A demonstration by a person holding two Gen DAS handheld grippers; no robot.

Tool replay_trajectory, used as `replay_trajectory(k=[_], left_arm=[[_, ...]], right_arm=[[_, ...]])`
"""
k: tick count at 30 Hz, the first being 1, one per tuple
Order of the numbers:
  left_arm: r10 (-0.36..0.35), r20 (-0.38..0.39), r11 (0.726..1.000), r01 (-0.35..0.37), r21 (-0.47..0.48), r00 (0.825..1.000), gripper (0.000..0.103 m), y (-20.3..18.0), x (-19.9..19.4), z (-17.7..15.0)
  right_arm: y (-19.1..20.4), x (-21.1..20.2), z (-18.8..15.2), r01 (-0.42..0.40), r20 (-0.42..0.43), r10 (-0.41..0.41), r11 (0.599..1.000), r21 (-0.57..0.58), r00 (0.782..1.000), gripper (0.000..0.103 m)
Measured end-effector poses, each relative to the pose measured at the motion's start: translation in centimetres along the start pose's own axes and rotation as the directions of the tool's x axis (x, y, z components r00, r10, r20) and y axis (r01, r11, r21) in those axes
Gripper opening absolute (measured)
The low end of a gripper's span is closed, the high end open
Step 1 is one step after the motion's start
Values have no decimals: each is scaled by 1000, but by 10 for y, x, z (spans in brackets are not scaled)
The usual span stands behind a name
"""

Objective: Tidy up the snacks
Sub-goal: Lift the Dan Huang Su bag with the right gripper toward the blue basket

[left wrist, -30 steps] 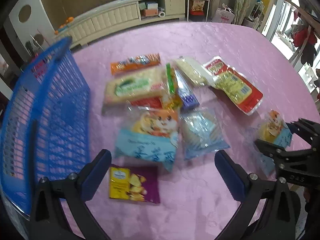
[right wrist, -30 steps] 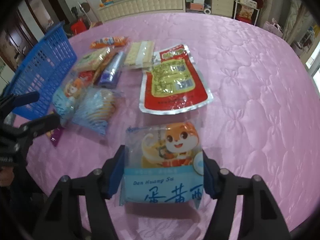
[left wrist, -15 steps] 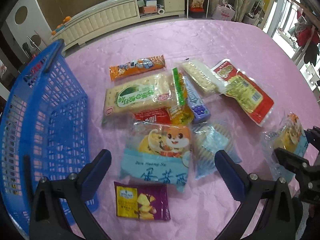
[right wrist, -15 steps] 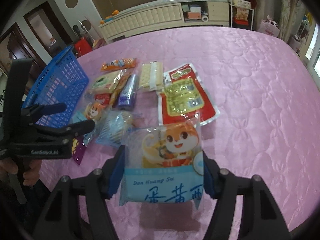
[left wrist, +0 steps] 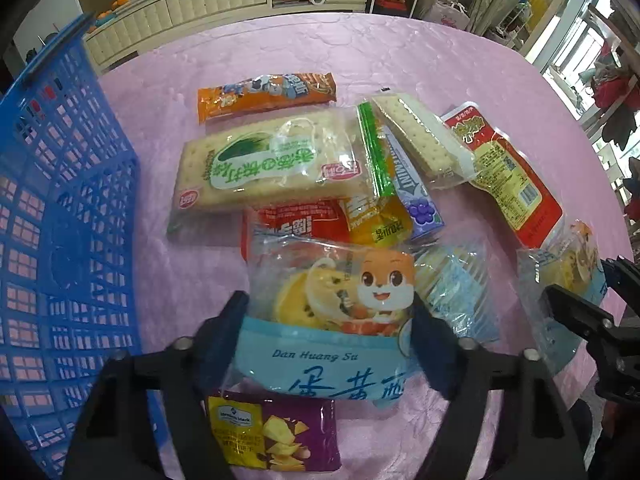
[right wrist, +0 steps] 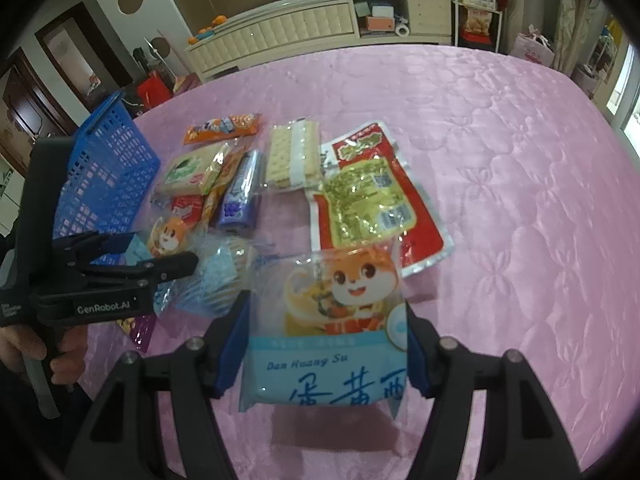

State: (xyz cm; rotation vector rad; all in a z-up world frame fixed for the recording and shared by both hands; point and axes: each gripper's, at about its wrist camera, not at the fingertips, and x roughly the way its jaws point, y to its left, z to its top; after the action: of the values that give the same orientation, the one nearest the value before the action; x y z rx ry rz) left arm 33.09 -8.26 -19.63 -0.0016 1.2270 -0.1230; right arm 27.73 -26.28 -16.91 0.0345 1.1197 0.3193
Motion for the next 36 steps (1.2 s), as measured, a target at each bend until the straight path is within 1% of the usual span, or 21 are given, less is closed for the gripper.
replay_trajectory(k=[3, 5, 7, 15, 17, 21, 25, 29, 34, 36], left_arm=[[-16, -6, 1000, 16, -10, 1000, 68, 0, -3, -2], [-54, -4, 998, 54, -34, 999, 67, 1, -9, -5], [-68, 8, 997, 69, -45, 998, 67, -1, -15, -7], [-86, 32, 996, 86, 8, 996, 67, -30, -40, -27], [-95, 52, 995, 94, 25, 994, 67, -37, -52, -36], [-102, 87, 994, 99, 39, 991, 67, -40, -74, -45], [-100, 135, 994, 92, 61, 986, 67, -39, -106, -58], [-102, 195, 993, 90, 69, 976, 67, -36, -142, -69], [-92, 268, 994, 73, 80, 959, 67, -19, -189, -82], [-89, 290, 994, 68, 81, 953, 67, -12, -202, -84]], right_arm=[[2, 0, 2, 29, -6, -29, 999, 17, 1000, 70], [2, -5, 1, 26, -3, -26, 999, 24, 1000, 70], [4, -10, 0, 23, -3, -22, 999, 26, 1000, 70], [12, -43, -7, 51, 10, -51, 998, 29, 999, 70], [16, -58, -10, 48, 28, -49, 998, 36, 998, 70], [28, -80, -15, 59, 55, -61, 998, 33, 997, 70], [44, -108, -22, 62, 99, -63, 998, 18, 993, 70], [64, -134, -27, 60, 150, -58, 998, -9, 987, 70], [93, -164, -26, 58, 218, -47, 997, -44, 975, 70], [102, -171, -27, 57, 237, -43, 997, -50, 971, 70]])
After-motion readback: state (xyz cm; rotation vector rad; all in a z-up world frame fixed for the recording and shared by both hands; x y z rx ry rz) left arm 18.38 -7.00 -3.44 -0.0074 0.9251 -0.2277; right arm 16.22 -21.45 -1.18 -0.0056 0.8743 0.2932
